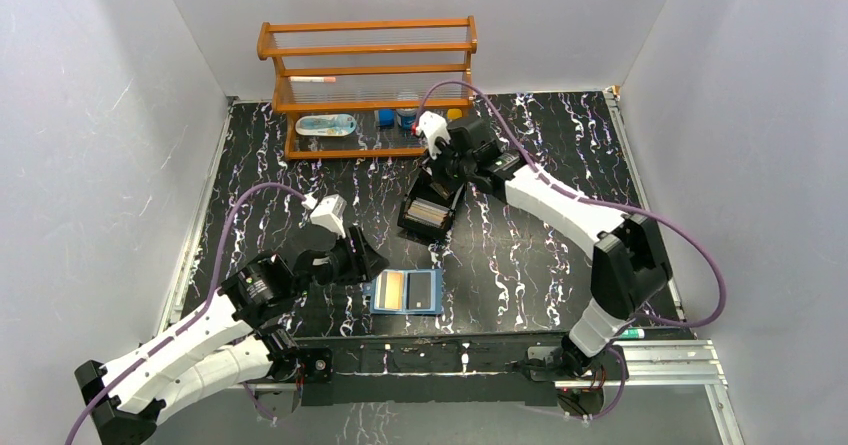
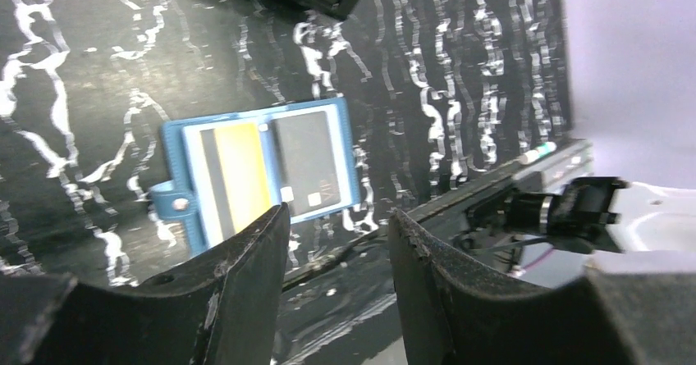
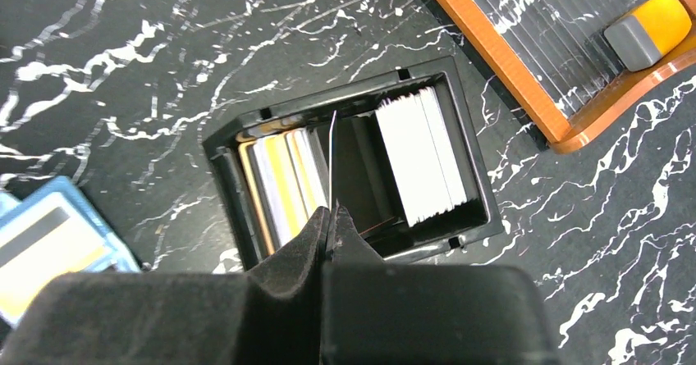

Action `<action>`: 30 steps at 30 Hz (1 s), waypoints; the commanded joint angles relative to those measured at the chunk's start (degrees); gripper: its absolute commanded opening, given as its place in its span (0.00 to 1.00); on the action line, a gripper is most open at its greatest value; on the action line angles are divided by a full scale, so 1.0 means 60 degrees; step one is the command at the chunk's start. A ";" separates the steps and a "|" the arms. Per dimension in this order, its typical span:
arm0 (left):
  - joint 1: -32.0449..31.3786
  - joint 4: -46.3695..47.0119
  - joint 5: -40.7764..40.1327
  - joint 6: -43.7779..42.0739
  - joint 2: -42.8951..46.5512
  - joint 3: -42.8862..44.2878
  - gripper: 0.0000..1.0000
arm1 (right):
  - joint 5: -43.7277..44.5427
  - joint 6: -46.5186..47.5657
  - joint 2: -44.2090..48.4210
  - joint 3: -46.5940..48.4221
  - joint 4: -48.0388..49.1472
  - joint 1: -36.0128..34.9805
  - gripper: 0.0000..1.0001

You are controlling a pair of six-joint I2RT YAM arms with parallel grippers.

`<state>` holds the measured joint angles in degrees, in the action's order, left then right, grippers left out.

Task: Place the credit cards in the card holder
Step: Pick up the credit card from the card box.

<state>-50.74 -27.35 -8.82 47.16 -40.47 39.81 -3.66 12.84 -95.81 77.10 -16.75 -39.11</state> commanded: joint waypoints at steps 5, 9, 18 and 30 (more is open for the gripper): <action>-0.0029 0.2315 0.1306 0.1354 -0.0003 -0.0042 0.48 | -0.0585 -0.3495 0.2416 -0.0970 0.0977 -0.0259 0.00; -0.0026 0.2702 0.0894 0.1564 0.0128 0.0231 0.50 | -0.1040 -0.5327 0.3842 -0.2596 0.2497 -0.0291 0.00; -0.0030 0.4673 0.0302 0.1887 0.0637 -0.0302 0.49 | -0.2609 -0.9596 0.6481 -0.5933 0.6918 -0.0344 0.00; -0.0034 0.6461 0.1741 0.1358 -0.0680 0.0041 0.56 | -0.2732 -1.1966 0.7500 -0.7565 0.9588 -0.0518 0.00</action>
<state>-50.74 3.88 -2.20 56.66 -43.40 38.74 -18.96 -52.21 -51.72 33.43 29.50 -41.52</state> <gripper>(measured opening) 0.571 0.031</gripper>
